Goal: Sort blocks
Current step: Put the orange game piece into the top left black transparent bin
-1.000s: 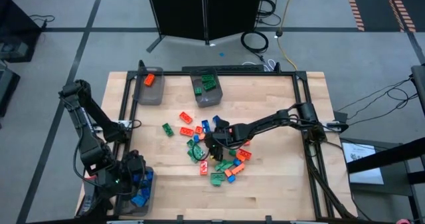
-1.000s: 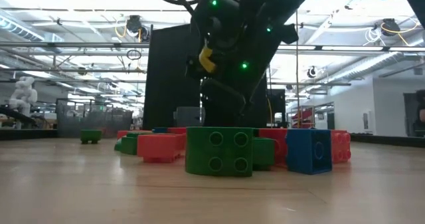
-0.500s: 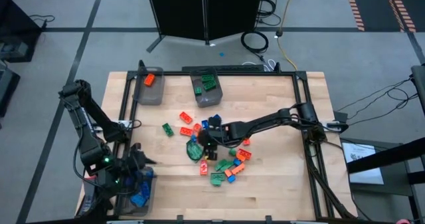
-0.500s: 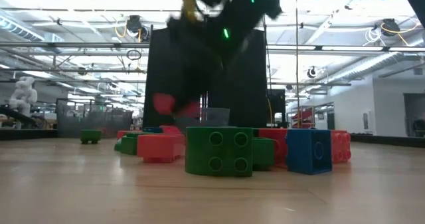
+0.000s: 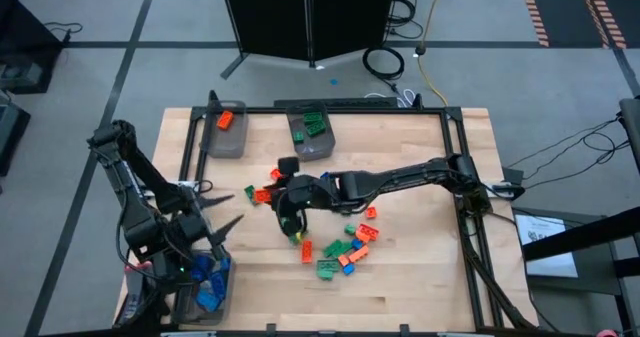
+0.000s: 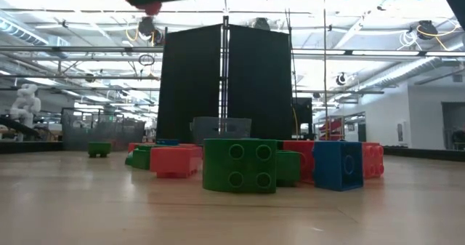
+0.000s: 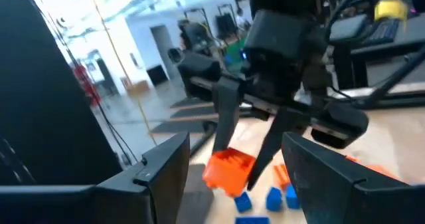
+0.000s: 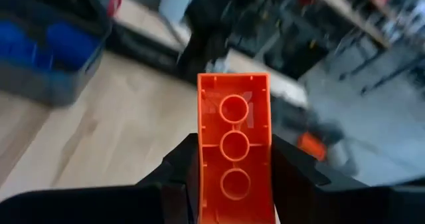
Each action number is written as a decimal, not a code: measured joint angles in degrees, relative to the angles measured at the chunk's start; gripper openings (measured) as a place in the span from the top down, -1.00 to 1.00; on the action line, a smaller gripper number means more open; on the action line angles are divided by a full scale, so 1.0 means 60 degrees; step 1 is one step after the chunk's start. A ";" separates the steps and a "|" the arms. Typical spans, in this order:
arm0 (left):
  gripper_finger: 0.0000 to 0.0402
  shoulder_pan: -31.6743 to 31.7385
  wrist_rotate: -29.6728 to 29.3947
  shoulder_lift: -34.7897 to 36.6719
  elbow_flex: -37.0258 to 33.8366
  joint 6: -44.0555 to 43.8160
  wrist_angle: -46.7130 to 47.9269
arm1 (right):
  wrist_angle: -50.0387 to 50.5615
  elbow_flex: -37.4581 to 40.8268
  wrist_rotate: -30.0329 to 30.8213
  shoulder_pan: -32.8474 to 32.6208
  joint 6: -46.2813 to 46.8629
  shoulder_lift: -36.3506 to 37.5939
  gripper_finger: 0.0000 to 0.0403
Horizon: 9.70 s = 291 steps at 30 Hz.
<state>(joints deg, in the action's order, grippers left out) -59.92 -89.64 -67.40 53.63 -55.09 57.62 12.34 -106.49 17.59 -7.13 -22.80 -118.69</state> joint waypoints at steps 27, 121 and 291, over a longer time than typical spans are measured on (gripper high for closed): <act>-0.20 -0.1209 0.0077 0.0024 -0.0007 -0.2943 0.1986 | -0.7825 -0.4379 -0.3502 0.3486 0.5301 -0.6090 0.42; -0.19 1.2933 1.8143 0.4692 -0.3686 1.2483 -1.0831 | 0.7510 -0.3640 -0.0930 -0.0058 0.0015 0.1881 0.42; -0.18 1.3026 1.9896 0.0452 -0.3869 1.0240 -1.7874 | -1.0148 0.7400 -0.4992 0.2611 0.1441 0.3030 0.42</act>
<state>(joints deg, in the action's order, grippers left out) 18.23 29.74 -64.69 30.41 6.35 -49.63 -48.54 -62.08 -12.36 8.54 -14.15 -100.51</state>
